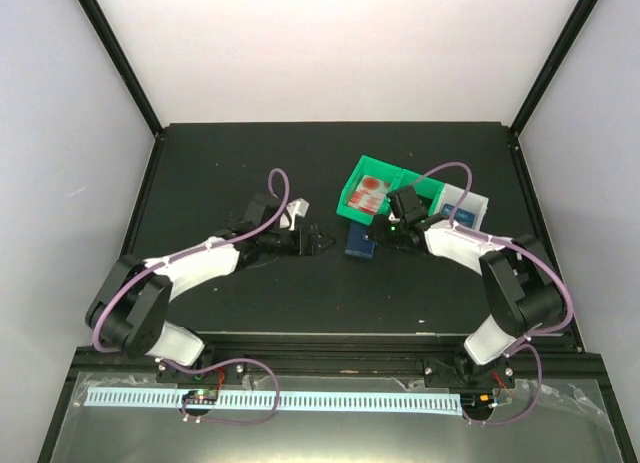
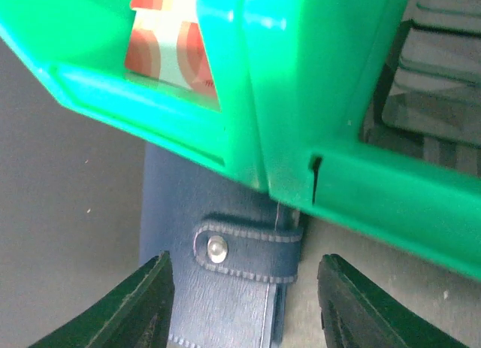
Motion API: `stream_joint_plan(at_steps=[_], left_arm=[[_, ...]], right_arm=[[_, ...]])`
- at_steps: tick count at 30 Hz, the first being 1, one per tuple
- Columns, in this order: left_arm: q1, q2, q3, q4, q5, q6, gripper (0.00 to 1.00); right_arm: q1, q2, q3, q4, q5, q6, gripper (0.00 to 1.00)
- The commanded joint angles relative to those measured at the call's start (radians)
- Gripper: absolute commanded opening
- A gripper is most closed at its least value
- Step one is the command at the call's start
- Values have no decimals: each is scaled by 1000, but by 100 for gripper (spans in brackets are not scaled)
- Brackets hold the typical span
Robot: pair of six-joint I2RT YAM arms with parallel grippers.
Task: Put the credit cards into the card holder
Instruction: Open the card holder at the center of the board.
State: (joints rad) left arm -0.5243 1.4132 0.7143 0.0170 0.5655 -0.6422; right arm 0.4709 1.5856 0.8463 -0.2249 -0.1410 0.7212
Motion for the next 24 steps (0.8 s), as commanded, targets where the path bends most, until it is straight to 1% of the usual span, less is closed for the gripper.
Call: stream_joint_plan(at_steps=[1,6,9,11,13,16,18,22,24], left_arm=[[-39,83,56,4,-28,-1,99],[-58,136,60,5,-30,-17,99],[-61,142,54,-5,-44,-13,99],[-61,138,52,-26,-79,-8,99],[-61,124,50,-73,-162,-11,99],[-61,96,46,-156,-295,-17,99],[-59,74,32,-174,-340,-23,99],[-60,35,-21,-174,-374,-64,99],[-59,14,-56,-158,-366,-85,96]], right_arm=[[5,70,53,33,72,3,53],[20,137,91,34,95,-18,45],[43,168,107,29,114,-41,36],[60,189,115,21,125,-57,30],[77,209,122,14,125,-80,25],[107,226,119,3,105,-114,22],[129,226,107,-3,81,-130,21],[174,212,68,11,-20,-130,21],[194,201,51,27,-87,-112,22]])
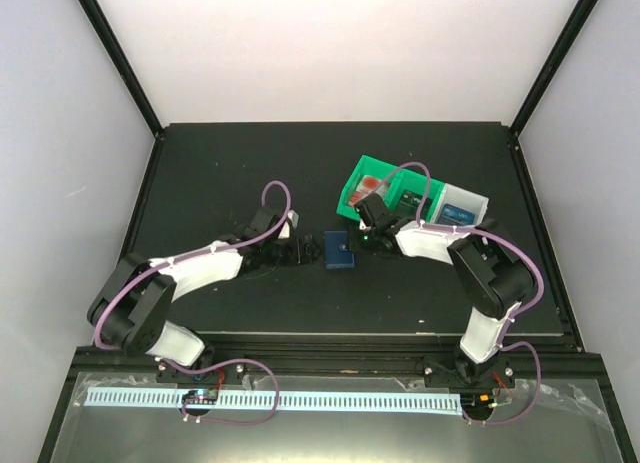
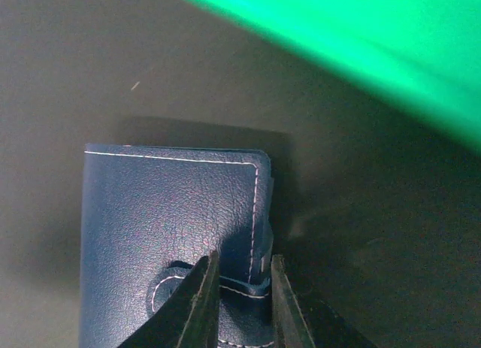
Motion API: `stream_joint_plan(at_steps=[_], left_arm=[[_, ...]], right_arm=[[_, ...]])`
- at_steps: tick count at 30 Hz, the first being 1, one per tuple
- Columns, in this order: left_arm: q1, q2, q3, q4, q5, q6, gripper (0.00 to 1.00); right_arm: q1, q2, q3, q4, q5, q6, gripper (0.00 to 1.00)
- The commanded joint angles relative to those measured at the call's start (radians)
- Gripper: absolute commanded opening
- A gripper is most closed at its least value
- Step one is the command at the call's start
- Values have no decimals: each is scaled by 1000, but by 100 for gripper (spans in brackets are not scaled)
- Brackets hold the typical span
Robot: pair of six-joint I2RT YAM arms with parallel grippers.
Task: Put the credit cards into the card holder
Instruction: Open the card holder at the center of the board.
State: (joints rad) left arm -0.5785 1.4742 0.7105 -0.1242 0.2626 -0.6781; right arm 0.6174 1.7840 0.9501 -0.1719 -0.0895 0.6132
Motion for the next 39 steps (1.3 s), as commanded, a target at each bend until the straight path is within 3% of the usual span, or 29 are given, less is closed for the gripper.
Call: stream_joint_plan(at_steps=[1,4,11,19,25,30,34,39], left_arm=[[-6,-57,-71,-5,-58,-68,94],[-5,-91,-141,44,-36,-134,84],[-6,-153,-303,233,43,-331,68],[-7,-54,-336,382,148,-416,48],[-7,21,-338,478,234,-436,44],[-6,50,-354,713,350,-498,45],[-6,17,-346,729,354,-482,44],[-6,-42,-336,625,311,-404,24]], right_arm=[[56,-4,-65,-8,-178,19,22],[79,-23,-109,70,-260,111,23],[112,-34,-94,60,-247,171,26],[113,-16,-138,131,-316,182,25],[114,5,-121,140,-372,161,25],[113,44,-83,164,-507,143,26],[112,38,-51,134,-507,124,27],[111,37,-26,73,-432,102,28]])
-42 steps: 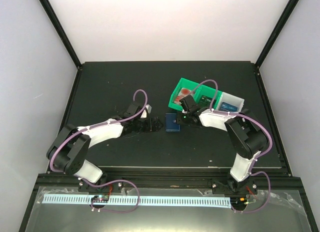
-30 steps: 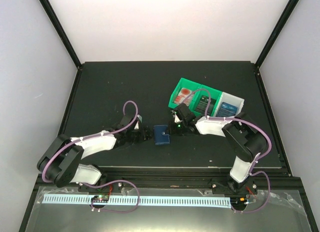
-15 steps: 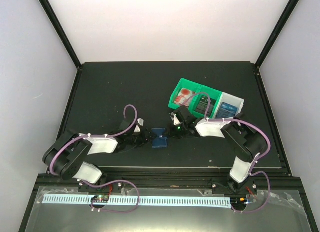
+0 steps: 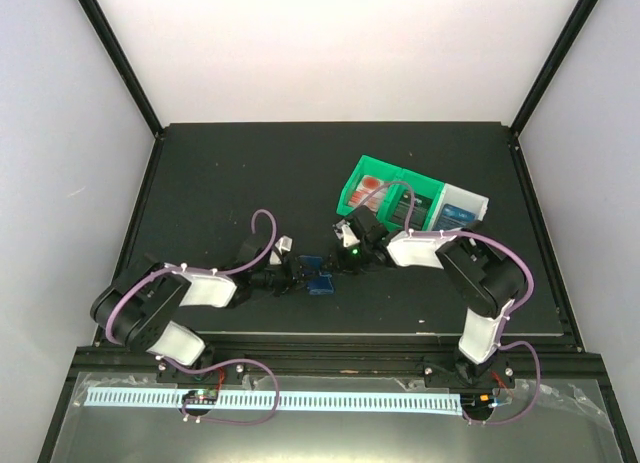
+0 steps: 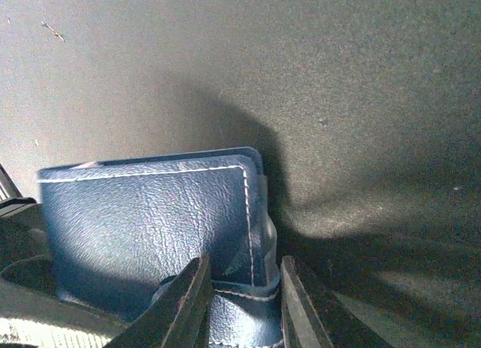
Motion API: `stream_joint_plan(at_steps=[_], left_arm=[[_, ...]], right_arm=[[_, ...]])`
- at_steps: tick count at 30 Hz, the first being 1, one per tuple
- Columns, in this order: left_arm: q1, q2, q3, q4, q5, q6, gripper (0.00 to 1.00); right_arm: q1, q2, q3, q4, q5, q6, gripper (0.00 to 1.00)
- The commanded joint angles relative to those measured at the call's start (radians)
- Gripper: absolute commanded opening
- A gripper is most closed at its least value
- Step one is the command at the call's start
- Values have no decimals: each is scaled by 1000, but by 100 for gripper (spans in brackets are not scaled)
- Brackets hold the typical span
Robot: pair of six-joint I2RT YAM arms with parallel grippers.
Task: Put the credit cards into the card holder
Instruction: Open the card holder at the center of the board.
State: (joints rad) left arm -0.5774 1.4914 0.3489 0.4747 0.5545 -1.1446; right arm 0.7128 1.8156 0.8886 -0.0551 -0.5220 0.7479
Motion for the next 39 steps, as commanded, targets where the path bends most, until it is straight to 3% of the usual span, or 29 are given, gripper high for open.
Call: stream_joint_plan(at_steps=[1,9,17,24,39], left_arm=[[-6,-74,26,2,9,77,22],[-6,-179,16,-113,-33,165,26],[-6,-195,38,-224,-74,195,2],[-6,-197,62,-274,-86,210,2],[-5,-236,59,-279,-84,213,1]], right_arm=[[16,3,41,-62,29,-40,28],[16,-43,64,-144,155,-82,32],[15,-139,78,-191,218,-151,46],[44,-178,72,-195,140,-211,57],[118,-35,177,-325,231,-235,53]])
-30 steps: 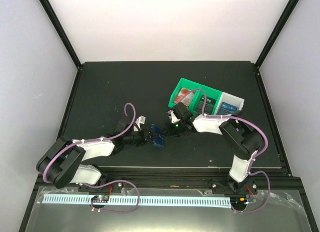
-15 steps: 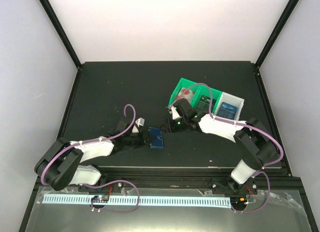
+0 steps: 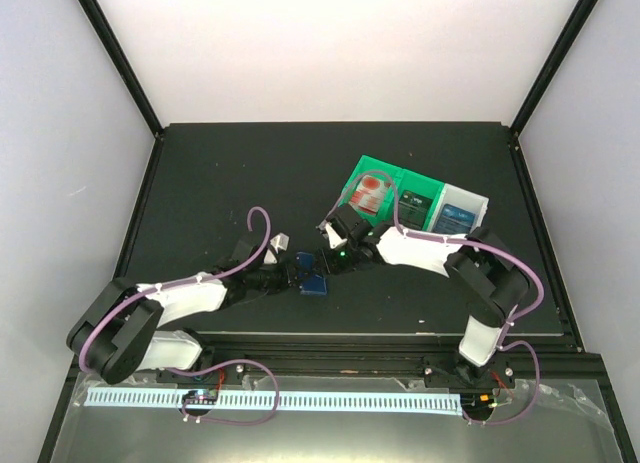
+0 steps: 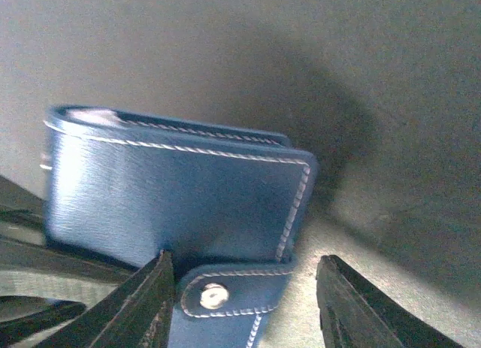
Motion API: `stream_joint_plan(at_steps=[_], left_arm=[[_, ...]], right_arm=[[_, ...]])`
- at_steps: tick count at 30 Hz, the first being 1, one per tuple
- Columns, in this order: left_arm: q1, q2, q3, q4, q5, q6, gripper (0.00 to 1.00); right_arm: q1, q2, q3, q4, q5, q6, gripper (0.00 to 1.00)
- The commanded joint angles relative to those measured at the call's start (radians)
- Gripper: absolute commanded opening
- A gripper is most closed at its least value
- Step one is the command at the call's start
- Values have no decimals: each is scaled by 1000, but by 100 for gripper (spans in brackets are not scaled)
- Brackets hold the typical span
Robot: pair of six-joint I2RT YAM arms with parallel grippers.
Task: Put the credit cards into the card holder
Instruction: Open the card holder at the center of the board.
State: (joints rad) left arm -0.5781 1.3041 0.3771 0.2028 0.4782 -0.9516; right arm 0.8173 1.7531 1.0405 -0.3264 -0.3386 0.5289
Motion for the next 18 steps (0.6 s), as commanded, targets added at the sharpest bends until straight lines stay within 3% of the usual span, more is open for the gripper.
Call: stream_joint_plan(at_steps=[1,4,11,14,18], left_arm=[[-5,-53,31,-10,-9,22,1],[-5,-65,32,-25,-22,26,1],[-5,-89,38,-48,-38,32,2],[-4,-94,45,-60,-40,38,1],[-5,-98,49,-78,-47,50,1]], right_arm=[[14,31,28,-66,70,-12,52],[13,30,26,-113,152,-3,45],[13,6,-14,-218,414,46,39],[12,-21,-24,-213,429,49,38],[9,-107,-41,-135,324,40,40]])
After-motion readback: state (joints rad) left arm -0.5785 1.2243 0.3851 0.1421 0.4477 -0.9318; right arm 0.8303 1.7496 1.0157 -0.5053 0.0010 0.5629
